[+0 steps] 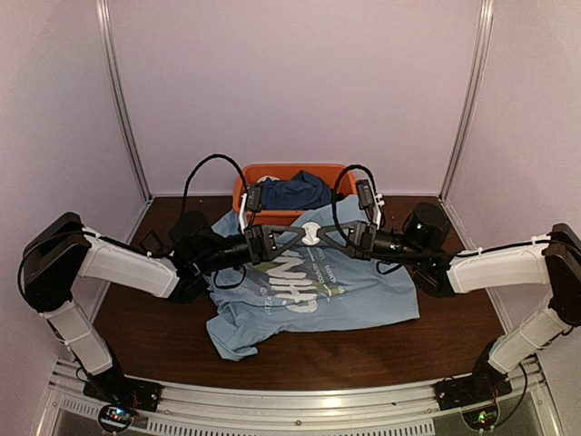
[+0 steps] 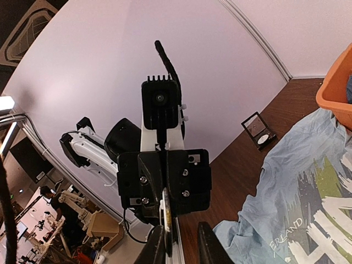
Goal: Pin the brooch onto the clothing
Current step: Pass from the left arm to the right
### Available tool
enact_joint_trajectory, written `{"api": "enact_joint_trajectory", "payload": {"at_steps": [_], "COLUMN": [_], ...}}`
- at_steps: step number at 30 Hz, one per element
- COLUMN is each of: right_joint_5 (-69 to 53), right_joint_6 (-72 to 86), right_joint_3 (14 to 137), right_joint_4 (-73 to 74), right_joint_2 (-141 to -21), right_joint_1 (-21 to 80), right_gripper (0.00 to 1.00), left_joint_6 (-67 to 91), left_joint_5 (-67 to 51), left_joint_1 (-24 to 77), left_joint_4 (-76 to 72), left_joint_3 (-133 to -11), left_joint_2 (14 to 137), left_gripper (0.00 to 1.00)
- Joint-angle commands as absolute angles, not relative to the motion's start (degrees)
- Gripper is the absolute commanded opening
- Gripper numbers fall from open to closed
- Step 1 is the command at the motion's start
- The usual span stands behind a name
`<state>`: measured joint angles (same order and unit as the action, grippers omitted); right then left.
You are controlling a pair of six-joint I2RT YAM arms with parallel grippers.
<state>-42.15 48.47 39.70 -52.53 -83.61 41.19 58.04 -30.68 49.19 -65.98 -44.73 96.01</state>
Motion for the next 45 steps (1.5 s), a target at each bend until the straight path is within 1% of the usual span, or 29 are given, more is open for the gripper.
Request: {"api": "enact_joint_trajectory", "payload": {"at_steps": [1, 15, 17, 18, 20, 30, 31, 35, 37, 40, 42, 45], "right_joint_5": [-41.7, -41.7, -41.9, -42.0, -42.6, -43.4, -43.3, -42.4, -41.9, -41.8, -42.2, -44.0], "right_joint_6": [49.0, 49.5, 49.7, 49.7, 49.8, 48.6, 48.1, 43.9, 40.5, 36.8, 35.2, 34.5], "right_joint_3": [40.5, 41.8, 41.8, 41.7, 41.7, 39.9, 39.8, 39.9, 40.6, 41.4, 41.9, 42.9], "right_joint_4": [-54.0, -54.4, -54.7, -55.1, -55.6, -55.2, -54.4, -48.1, -40.9, -33.5, -29.6, -24.8], "right_joint_2": [-83.5, -84.6, -84.8, -84.7, -84.9, -84.0, -83.8, -82.4, -81.2, -79.5, -78.0, -76.9], "right_joint_1": [40.8, 40.7, 40.7, 40.8, 40.8, 40.8, 40.9, 40.7, 40.6, 40.7, 40.5, 40.2], "right_gripper": [0.22, 0.21, 0.17, 0.13, 0.0, 0.0, 0.0, 0.0, 0.0, 0.0, 0.0, 0.0], "left_joint_6": [58.4, 58.7, 58.7, 58.7, 58.7, 58.9, 58.9, 58.8, 58.3, 55.5, 48.2, 37.1], "left_joint_5": [-31.3, -31.6, -31.5, -31.6, -31.5, -31.3, -31.3, -31.7, -31.8, -31.1, -30.0, -26.6], "left_joint_1": [49.5, 49.5, 49.5, 49.5, 49.5, 49.5, 49.5, 49.1, 48.6, 47.5, 47.3, 47.8], "left_joint_4": [-69.0, -69.1, -69.0, -69.1, -69.0, -68.9, -68.8, -68.4, -67.2, -61.5, -49.2, -30.9], "left_joint_3": [-44.4, -44.6, -44.6, -44.6, -44.5, -44.7, -44.7, -44.3, -44.0, -43.9, -46.0, -50.9], "left_joint_2": [96.0, 96.1, 96.2, 96.1, 96.2, 96.5, 96.6, 96.5, 95.7, 92.8, 90.6, 88.0], "left_gripper": [0.0, 0.0, 0.0, 0.0, 0.0, 0.0, 0.05, 0.41, 0.54, 0.66, 0.72, 0.78]}}
